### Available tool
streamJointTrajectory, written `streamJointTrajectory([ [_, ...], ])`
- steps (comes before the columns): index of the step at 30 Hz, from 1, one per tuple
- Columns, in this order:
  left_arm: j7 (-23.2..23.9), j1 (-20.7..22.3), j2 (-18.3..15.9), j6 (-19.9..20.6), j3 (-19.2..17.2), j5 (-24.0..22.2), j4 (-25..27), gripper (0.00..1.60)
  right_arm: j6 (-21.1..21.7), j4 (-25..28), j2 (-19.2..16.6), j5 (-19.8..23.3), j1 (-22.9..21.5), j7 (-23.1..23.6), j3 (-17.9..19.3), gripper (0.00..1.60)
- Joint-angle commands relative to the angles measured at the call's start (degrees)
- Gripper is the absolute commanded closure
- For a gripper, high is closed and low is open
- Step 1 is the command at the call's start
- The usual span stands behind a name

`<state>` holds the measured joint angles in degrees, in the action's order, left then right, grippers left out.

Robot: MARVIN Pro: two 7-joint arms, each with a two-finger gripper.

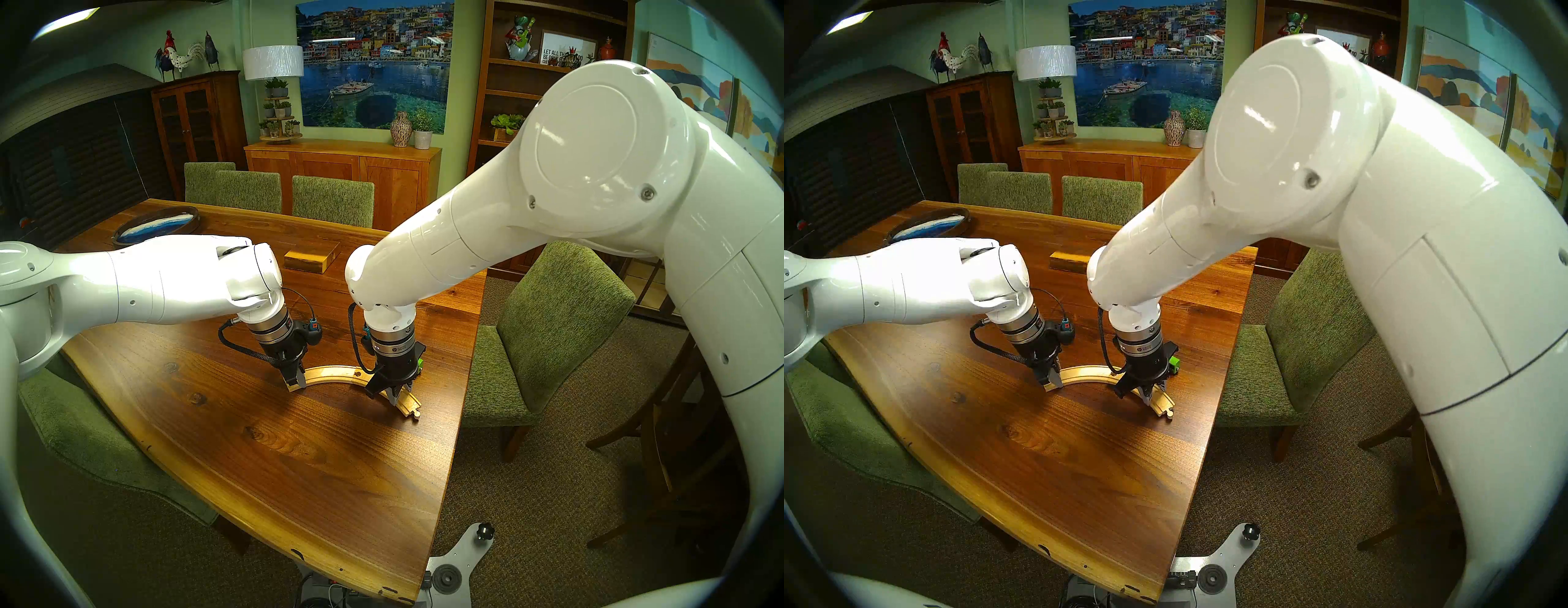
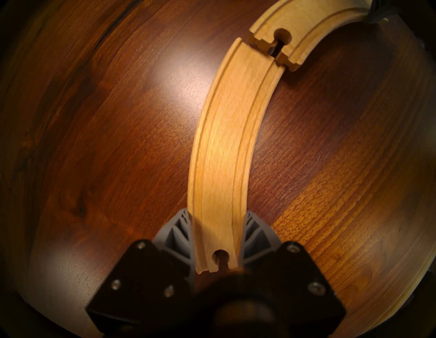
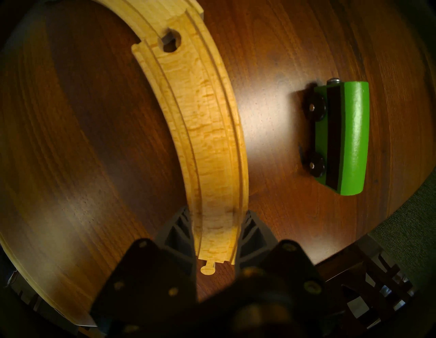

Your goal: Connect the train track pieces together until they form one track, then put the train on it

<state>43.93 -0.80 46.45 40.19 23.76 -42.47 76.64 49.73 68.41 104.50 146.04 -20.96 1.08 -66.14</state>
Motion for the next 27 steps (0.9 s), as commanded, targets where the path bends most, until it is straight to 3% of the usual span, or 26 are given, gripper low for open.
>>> streamJointTrajectory([
  [1, 0.11, 1.07, 0.13, -0.04, -0.64, 0.04, -0.09, 1.60, 0.69, -0.68, -0.36, -1.09, -2.58, 0.56, 0.33, 1.60],
  [14, 0.16, 1.01, 0.11, -0.01, -0.74, 0.13, -0.09, 1.60, 0.99, -1.44, -0.36, -1.13, -2.66, 0.87, 0.20, 1.60],
  [27, 0.22, 0.96, 0.09, 0.02, -0.84, 0.23, -0.09, 1.60, 3.18, -3.07, 0.15, 2.14, -1.95, -0.86, -0.62, 1.60],
])
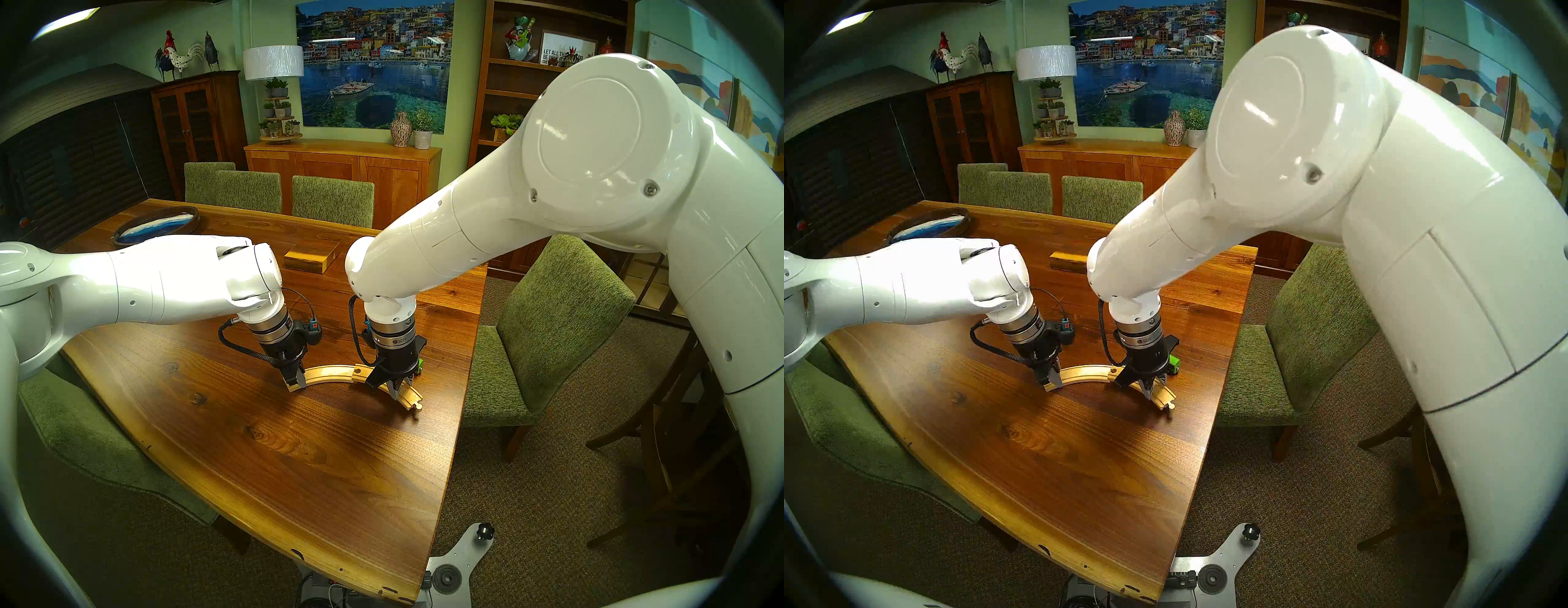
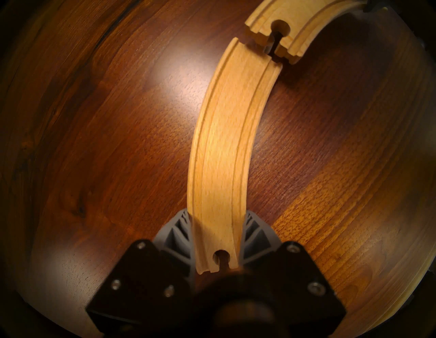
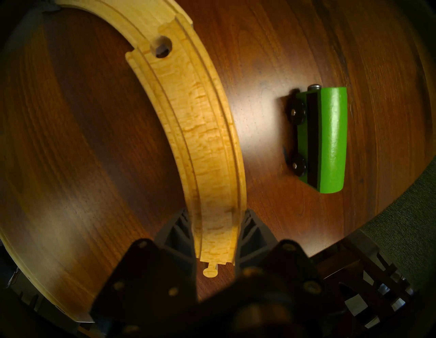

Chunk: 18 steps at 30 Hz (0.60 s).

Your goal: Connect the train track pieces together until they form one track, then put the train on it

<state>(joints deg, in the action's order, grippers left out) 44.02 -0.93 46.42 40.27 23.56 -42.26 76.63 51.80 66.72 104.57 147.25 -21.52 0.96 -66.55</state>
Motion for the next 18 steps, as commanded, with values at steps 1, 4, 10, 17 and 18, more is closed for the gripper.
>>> streamJointTrajectory([
  [1, 0.14, 1.07, 0.13, -0.06, -0.65, 0.02, -0.08, 1.60, 1.67, -1.58, 0.14, 1.54, -1.31, -0.86, -0.36, 1.60],
  [4, 0.16, 1.06, 0.13, -0.05, -0.67, 0.05, -0.08, 1.60, 1.63, -1.57, 0.15, 2.07, -1.24, -1.08, -0.46, 1.60],
  [10, 0.19, 1.03, 0.12, -0.04, -0.72, 0.09, -0.09, 1.60, 1.16, -1.14, 0.16, 3.47, -1.11, -1.63, -0.50, 1.60],
  [17, 0.21, 1.00, 0.11, -0.02, -0.77, 0.14, -0.09, 1.60, 1.33, -1.25, 0.33, 4.78, -1.01, -2.22, -0.58, 1.60],
  [18, 0.21, 1.00, 0.11, -0.02, -0.78, 0.15, -0.09, 1.60, 1.31, -1.27, 0.36, 4.91, -0.99, -2.31, -0.60, 1.60],
])
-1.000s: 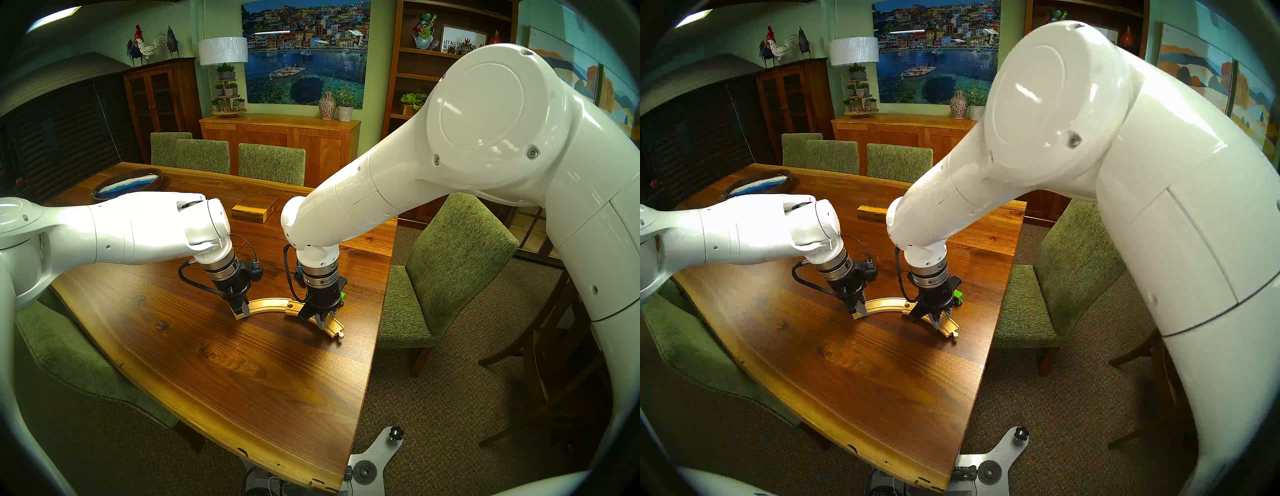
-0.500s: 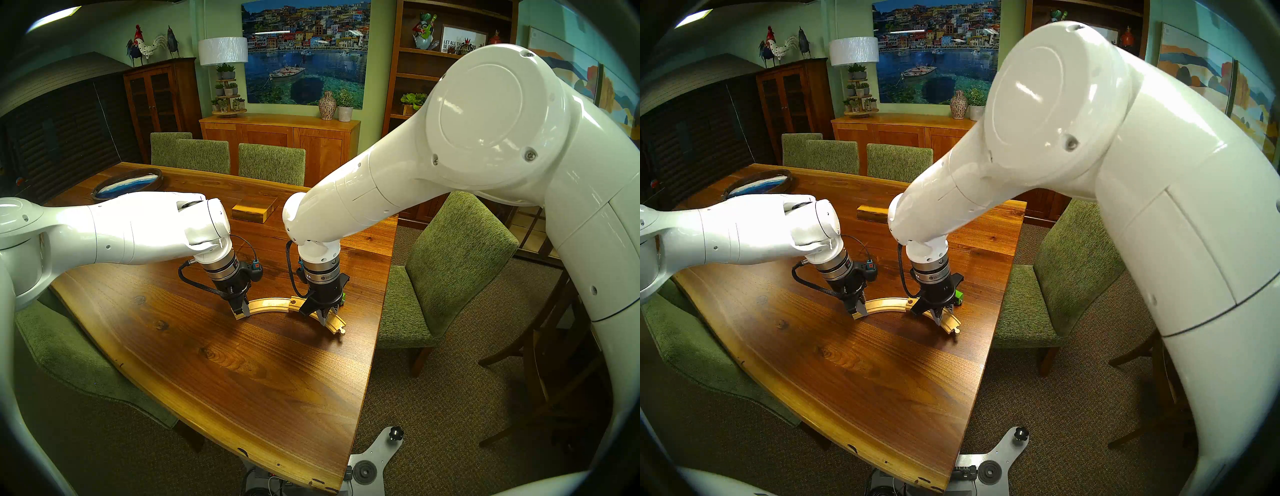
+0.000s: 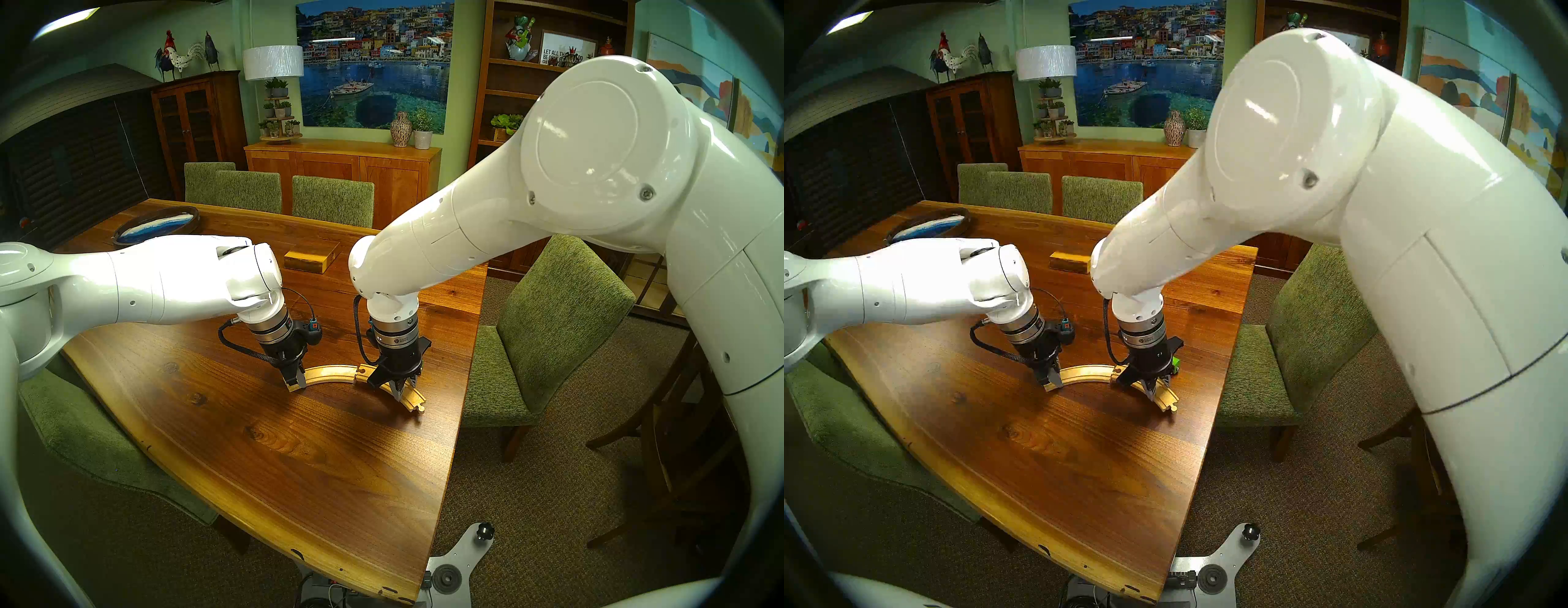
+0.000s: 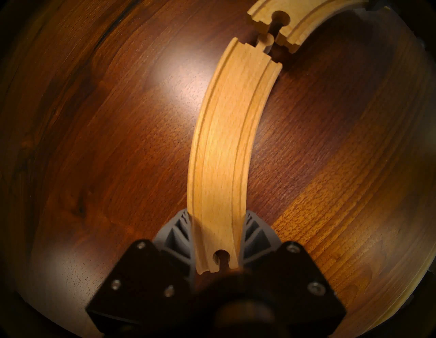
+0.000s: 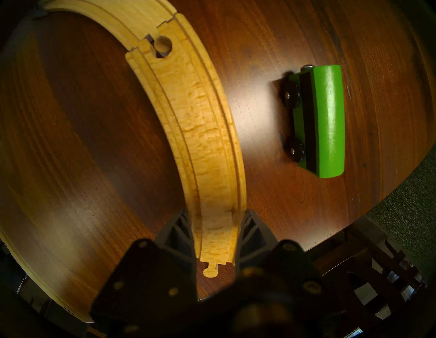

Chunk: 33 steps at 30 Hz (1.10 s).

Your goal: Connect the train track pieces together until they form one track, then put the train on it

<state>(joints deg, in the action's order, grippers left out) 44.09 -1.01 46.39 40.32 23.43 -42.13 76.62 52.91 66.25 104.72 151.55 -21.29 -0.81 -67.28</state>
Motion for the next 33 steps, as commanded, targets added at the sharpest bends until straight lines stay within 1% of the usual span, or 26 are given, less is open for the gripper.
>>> streamJointTrajectory([
  [1, 0.14, 1.08, 0.13, -0.07, -0.66, 0.03, -0.08, 1.60, 0.18, -0.81, 0.21, 0.71, -1.21, -0.59, 0.13, 1.60],
  [13, 0.19, 1.01, 0.11, -0.03, -0.77, 0.13, -0.08, 1.60, 0.98, -2.60, 0.55, 1.64, 0.12, -0.96, 0.06, 1.60],
  [24, 0.23, 0.95, 0.09, -0.01, -0.86, 0.21, -0.08, 1.60, 2.09, -4.55, 0.63, 0.87, 1.55, -0.32, 0.22, 1.60],
  [33, 0.27, 0.90, 0.08, 0.02, -0.93, 0.28, -0.08, 1.60, 2.09, -5.95, 0.90, -0.41, 2.44, 0.83, 0.30, 1.60],
])
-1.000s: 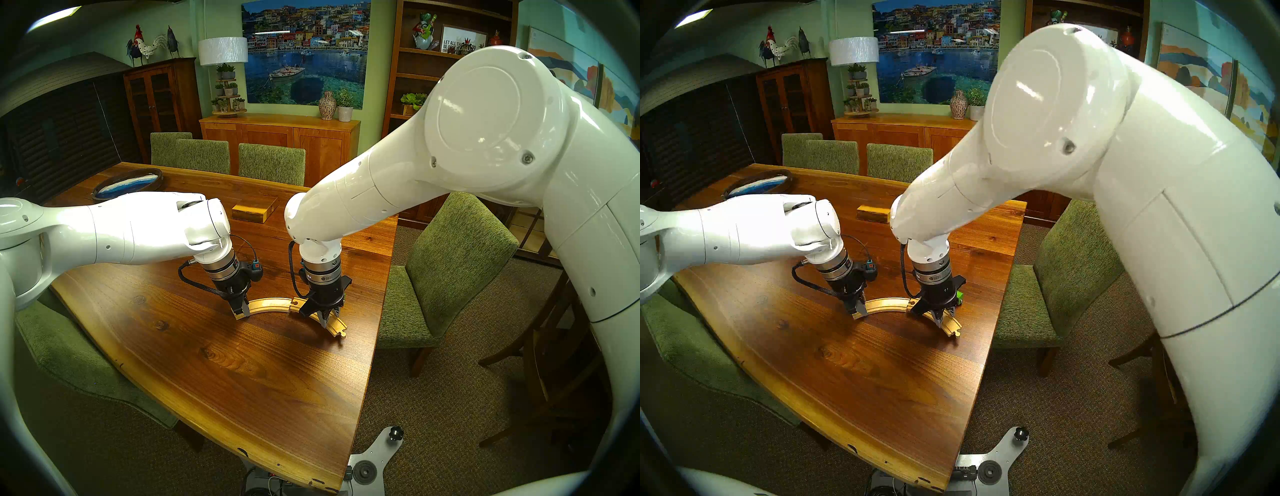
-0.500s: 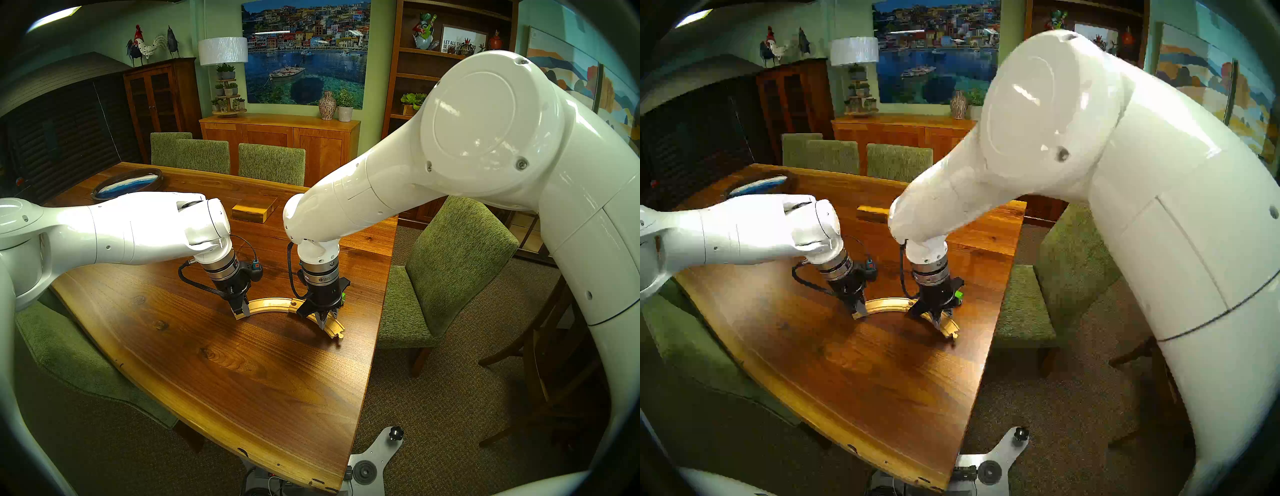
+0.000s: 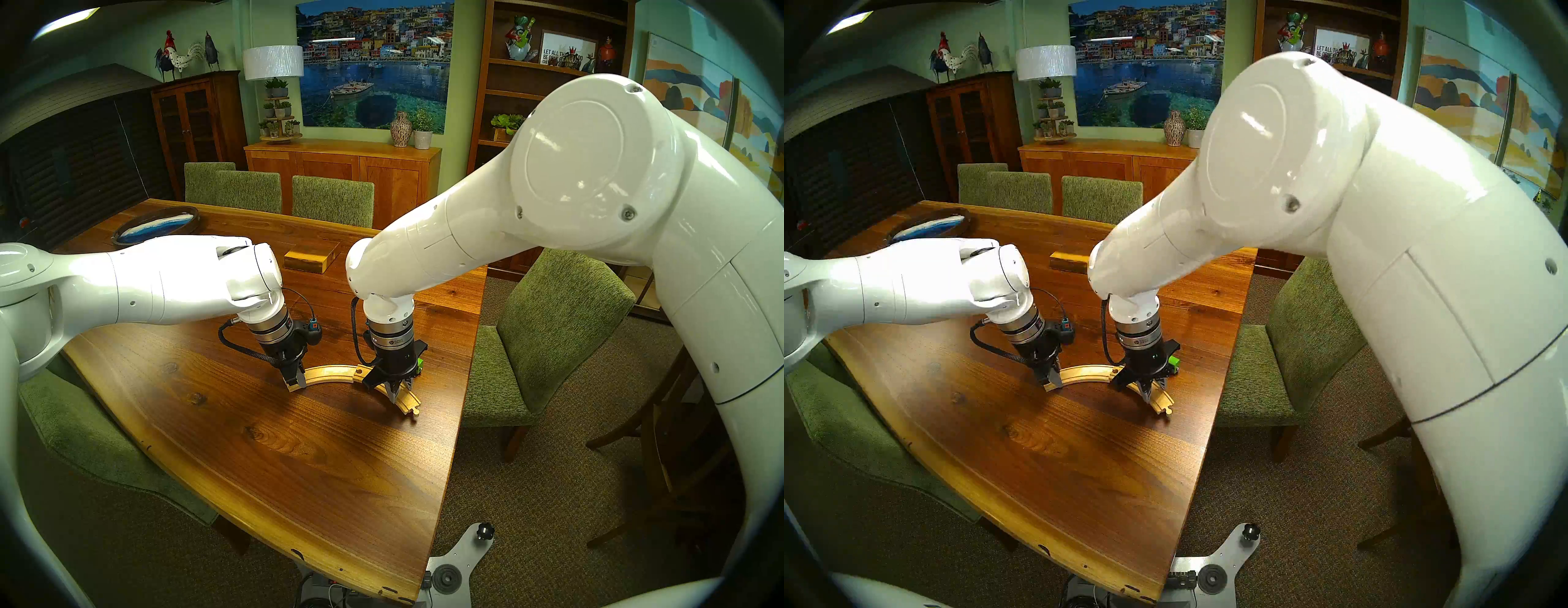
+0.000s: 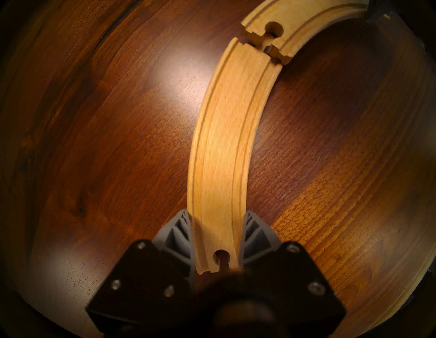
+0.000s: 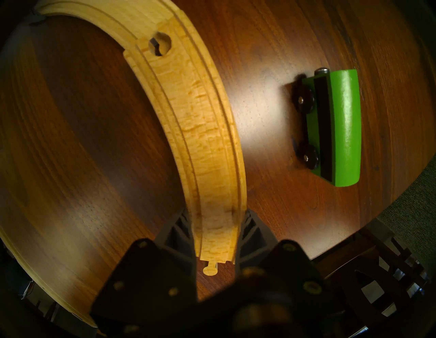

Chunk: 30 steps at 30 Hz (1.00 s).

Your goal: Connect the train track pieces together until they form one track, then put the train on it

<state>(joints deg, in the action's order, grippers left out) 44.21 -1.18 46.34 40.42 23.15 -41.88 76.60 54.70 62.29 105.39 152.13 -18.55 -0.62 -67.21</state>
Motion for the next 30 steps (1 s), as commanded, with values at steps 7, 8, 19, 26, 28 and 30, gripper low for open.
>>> streamJointTrajectory([
  [7, 0.17, 1.03, 0.12, -0.06, -0.72, 0.09, -0.06, 1.60, 0.30, -2.45, 0.47, -1.82, -0.28, 1.34, 0.21, 1.60],
  [8, 0.18, 1.02, 0.12, -0.05, -0.74, 0.11, -0.06, 1.60, 0.30, -2.51, 0.51, -2.05, -0.24, 1.51, 0.21, 1.60],
  [19, 0.25, 0.94, 0.10, -0.01, -0.88, 0.24, -0.07, 1.60, 0.30, -2.31, 0.82, -3.64, -0.51, 2.96, -0.15, 1.60],
  [26, 0.31, 0.88, 0.09, 0.02, -0.96, 0.33, -0.07, 1.60, 0.30, -1.84, 0.70, -4.10, -0.65, 3.59, -0.27, 0.82],
  [28, 0.32, 0.87, 0.08, 0.02, -0.99, 0.35, -0.08, 1.60, 0.30, -1.64, 0.66, -4.15, -0.73, 3.66, -0.30, 0.52],
  [30, 0.33, 0.85, 0.08, 0.03, -1.01, 0.37, -0.08, 1.60, 0.30, -1.41, 0.62, -4.14, -0.84, 3.76, -0.36, 0.47],
])
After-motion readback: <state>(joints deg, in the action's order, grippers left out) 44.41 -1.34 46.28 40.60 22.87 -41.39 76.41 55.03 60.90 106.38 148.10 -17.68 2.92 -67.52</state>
